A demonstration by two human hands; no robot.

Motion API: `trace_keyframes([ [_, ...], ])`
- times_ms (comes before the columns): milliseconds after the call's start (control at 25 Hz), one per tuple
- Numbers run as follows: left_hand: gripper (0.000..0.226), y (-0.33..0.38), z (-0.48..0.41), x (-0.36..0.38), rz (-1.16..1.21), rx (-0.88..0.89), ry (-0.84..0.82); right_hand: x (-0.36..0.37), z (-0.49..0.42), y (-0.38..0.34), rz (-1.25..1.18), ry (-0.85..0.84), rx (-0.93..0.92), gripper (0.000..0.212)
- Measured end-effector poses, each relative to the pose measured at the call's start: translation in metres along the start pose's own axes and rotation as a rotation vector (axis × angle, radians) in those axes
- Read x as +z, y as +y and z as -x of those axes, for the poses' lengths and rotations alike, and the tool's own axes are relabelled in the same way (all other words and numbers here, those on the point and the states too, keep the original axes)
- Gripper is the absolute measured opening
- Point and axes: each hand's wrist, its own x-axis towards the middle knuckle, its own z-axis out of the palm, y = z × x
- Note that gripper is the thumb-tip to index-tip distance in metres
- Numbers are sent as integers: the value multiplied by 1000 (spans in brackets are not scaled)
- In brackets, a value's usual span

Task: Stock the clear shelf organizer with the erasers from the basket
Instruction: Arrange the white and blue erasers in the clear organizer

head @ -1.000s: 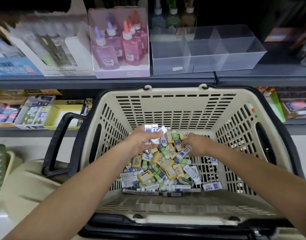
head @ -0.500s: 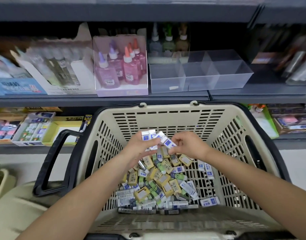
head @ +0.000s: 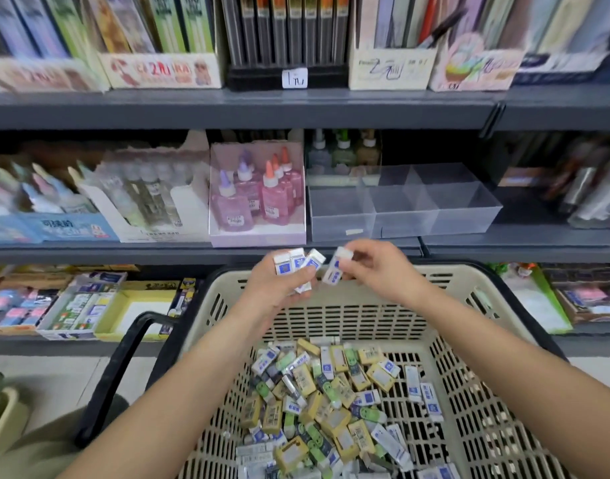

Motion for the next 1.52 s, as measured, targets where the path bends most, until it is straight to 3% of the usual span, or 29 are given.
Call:
trace_keyframes([
  [120, 30, 25, -10, -7, -42, 56, 44, -23, -41, -20, -31, 206, -46, 23],
  [280, 40, 34, -21, -13, -74, 69, 122, -36, -85, -23, 179, 334, -52, 11],
  [440, 38, 33, -37, -12, -42, 50, 180, -28, -110, -16, 462, 107, -15, 26],
  [640, 34, 25, -54, -12, -36, 40, 216, -15, -116, -3, 535, -216, -21, 27],
  [760, 35, 22, -57, -14, -12, 43, 219, -8, -117, 2, 699, -170, -28, 23],
  [960, 38, 22, -57, -4, 16, 36, 175, 2, -115, 1, 715, -119, -33, 17],
  [1080, 34, 22, -53, 0, 38, 39, 108, 0, -105, -4, 651, -102, -64, 33],
  [1200, 26, 19, -46, -2, 48, 55, 43, -2, -85, -13, 424, 163, -171, 28],
  [1240, 25, 18, -43, -3, 41, 62, 24, -1, -77, -16, 354, 177, -167, 25],
  [1360, 22, 16, -34, -1, 50, 75, -25, 11, -60, -22, 235, 47, -87, 19],
  [1440, 13, 18, -27, 3, 74, 67, -37, 15, -56, -24, 89, 14, -14, 10],
  [1520, 7, 21, -22, 4, 98, 36, 5, 9, -55, -27, -83, 28, 62, 14],
])
